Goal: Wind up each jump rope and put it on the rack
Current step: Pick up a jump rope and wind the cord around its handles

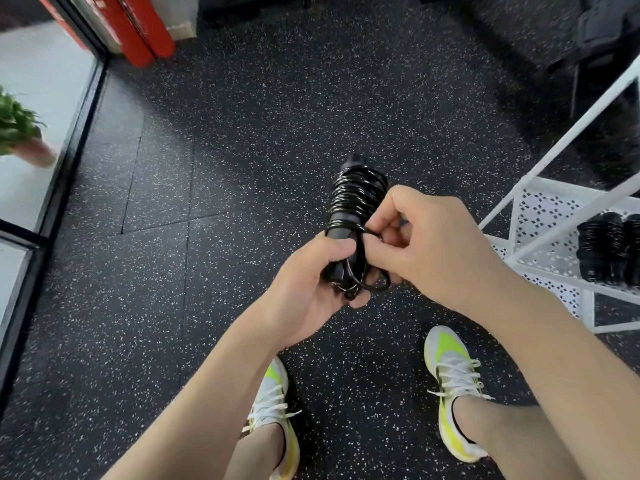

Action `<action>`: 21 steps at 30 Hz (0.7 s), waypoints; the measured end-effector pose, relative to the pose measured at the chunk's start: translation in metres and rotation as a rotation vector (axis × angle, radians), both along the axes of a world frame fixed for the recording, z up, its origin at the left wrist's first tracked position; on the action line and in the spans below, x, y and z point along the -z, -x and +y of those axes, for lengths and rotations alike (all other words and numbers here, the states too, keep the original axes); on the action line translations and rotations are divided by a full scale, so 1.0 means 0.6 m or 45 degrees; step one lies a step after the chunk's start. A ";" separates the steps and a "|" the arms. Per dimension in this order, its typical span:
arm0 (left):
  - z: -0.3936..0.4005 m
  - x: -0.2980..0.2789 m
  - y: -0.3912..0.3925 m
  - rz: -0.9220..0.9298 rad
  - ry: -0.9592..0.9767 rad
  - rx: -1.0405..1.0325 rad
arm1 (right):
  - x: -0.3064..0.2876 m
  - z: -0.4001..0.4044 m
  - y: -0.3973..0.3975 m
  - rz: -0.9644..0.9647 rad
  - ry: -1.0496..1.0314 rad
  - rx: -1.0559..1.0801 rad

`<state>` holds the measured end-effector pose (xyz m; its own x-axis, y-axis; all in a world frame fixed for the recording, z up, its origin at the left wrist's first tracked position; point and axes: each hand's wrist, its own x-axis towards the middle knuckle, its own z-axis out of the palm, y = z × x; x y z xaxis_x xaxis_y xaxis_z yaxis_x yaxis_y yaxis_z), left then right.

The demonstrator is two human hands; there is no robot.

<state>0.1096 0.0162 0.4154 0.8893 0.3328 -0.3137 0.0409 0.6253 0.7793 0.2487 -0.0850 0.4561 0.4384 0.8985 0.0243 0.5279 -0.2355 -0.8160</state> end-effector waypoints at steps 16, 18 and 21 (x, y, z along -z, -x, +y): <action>0.003 0.000 0.005 -0.009 0.000 -0.141 | 0.004 -0.004 0.000 -0.139 -0.198 -0.199; 0.004 0.002 0.005 -0.008 0.018 -0.136 | 0.010 -0.004 -0.004 -0.299 -0.288 -0.193; 0.010 0.000 0.005 0.020 -0.016 -0.143 | 0.023 -0.002 -0.007 -0.466 -0.377 -0.182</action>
